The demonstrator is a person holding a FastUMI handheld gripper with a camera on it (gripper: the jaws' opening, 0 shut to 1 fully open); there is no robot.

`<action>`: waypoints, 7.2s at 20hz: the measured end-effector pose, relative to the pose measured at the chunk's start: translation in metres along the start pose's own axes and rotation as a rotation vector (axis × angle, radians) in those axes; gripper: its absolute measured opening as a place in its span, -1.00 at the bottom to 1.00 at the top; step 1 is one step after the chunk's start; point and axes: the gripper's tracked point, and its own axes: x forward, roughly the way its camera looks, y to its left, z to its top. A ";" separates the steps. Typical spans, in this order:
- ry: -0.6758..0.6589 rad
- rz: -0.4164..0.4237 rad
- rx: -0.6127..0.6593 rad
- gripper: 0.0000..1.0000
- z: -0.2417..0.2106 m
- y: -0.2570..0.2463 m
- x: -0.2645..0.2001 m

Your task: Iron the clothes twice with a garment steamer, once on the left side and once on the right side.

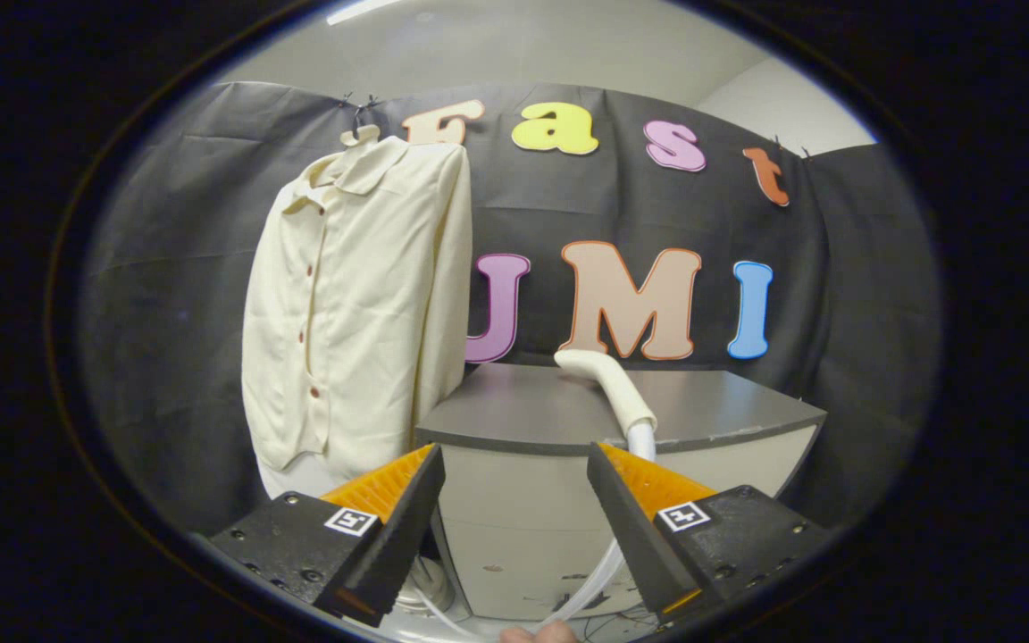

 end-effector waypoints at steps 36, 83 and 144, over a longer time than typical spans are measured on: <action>0.111 0.012 0.093 -0.25 0.030 -0.056 0.104; 0.090 -0.074 -0.094 -0.31 0.052 0.372 0.087; 0.102 -0.114 0.104 -0.36 0.115 0.233 0.074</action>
